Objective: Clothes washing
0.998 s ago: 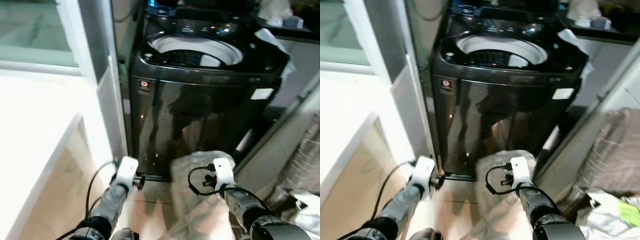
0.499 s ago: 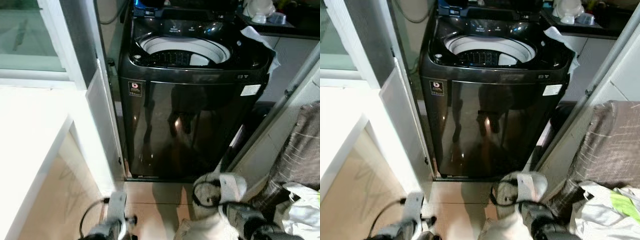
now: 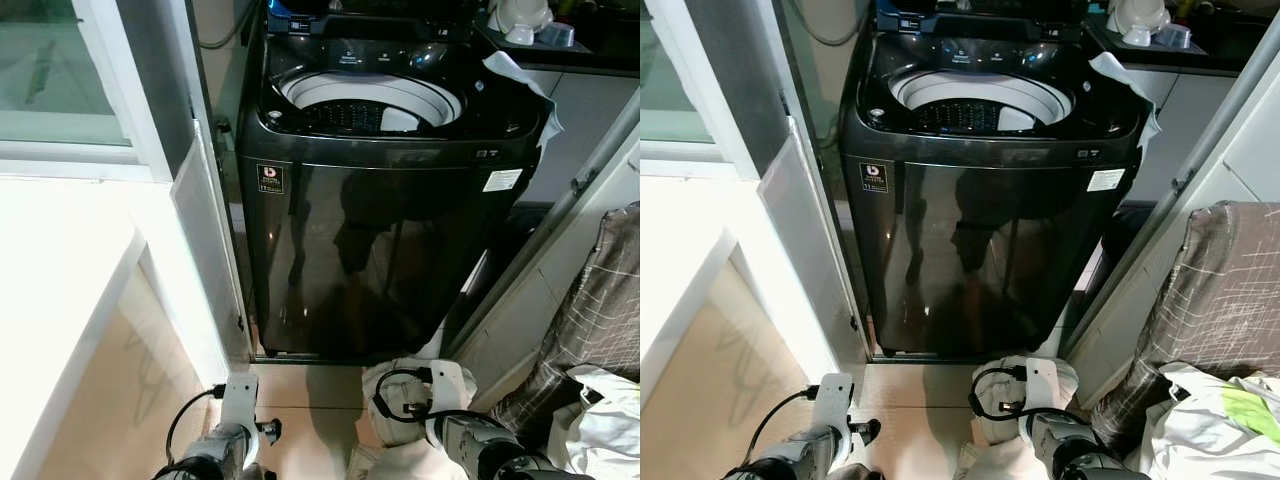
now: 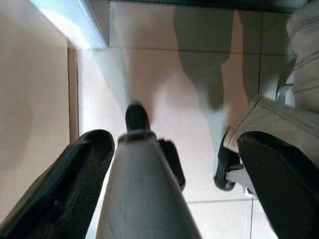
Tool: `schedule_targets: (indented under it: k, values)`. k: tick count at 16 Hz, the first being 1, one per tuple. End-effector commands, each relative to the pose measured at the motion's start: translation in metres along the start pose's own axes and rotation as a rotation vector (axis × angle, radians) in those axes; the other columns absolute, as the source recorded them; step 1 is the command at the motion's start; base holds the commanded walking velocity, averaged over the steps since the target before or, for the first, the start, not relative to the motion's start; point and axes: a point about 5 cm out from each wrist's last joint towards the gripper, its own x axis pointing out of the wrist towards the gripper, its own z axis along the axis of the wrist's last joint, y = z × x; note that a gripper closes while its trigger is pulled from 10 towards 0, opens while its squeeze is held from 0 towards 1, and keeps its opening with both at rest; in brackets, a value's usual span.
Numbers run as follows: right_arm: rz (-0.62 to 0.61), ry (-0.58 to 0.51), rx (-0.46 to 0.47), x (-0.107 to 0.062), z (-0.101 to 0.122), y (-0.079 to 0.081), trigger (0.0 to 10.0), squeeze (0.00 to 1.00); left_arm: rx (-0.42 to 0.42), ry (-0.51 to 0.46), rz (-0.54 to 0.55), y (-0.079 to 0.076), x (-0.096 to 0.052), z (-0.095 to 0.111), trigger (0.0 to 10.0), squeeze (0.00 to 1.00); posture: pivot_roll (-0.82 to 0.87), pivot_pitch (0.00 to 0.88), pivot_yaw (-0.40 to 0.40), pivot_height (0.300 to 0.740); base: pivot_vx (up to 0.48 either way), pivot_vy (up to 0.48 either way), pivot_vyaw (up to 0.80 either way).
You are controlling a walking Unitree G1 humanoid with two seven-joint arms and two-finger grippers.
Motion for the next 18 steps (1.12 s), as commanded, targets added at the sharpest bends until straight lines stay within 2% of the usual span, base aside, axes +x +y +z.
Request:
schedule_targets:
  k: [1,5,11,18]
  values:
    - [0.007,-0.028,-0.017,0.0,0.011,0.002,0.0,0.0,-0.004,0.019,0.009,0.0,0.0,-0.004,10.0,0.0,-0.04,0.0,-0.027,0.74,0.0,0.0,0.0]
    - [0.013,-0.021,-0.047,0.0,0.007,0.004,0.0,0.0,-0.027,0.013,0.03,0.006,0.0,-0.003,10.0,0.0,-0.05,0.0,-0.017,0.74,0.0,0.0,0.0]
    - [0.018,-0.027,-0.057,0.0,0.009,0.005,0.0,0.0,0.002,-0.006,0.045,0.011,-0.001,0.002,10.0,0.0,-0.05,0.0,-0.013,0.74,0.0,0.0,0.0]
    - [0.028,-0.025,-0.073,0.0,0.01,0.006,0.0,0.0,0.017,-0.002,0.047,0.011,-0.001,-0.002,10.0,0.0,-0.05,0.005,-0.014,0.74,0.0,0.0,0.0]
